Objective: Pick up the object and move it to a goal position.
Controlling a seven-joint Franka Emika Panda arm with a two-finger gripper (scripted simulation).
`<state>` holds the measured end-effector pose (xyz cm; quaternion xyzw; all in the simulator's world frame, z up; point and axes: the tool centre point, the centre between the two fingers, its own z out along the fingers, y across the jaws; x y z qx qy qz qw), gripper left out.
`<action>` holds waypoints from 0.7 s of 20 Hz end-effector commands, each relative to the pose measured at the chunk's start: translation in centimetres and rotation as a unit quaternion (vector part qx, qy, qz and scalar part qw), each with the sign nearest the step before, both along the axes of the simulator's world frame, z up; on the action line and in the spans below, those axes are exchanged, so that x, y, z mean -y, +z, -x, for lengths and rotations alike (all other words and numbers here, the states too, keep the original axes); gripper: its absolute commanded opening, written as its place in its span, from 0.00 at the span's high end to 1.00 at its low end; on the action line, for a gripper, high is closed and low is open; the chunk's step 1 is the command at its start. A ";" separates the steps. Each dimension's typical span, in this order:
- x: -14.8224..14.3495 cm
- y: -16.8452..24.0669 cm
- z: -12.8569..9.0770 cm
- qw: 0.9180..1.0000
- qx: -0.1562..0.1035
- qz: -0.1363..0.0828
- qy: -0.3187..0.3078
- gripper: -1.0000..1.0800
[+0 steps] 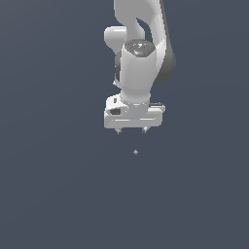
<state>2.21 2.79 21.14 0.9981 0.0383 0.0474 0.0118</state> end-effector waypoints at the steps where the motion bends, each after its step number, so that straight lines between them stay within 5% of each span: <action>1: 0.0 0.0 0.0 1.000 0.000 0.000 0.000 0.04; 14: -3.4 -0.5 -0.1 1.000 0.001 -0.010 0.030 0.04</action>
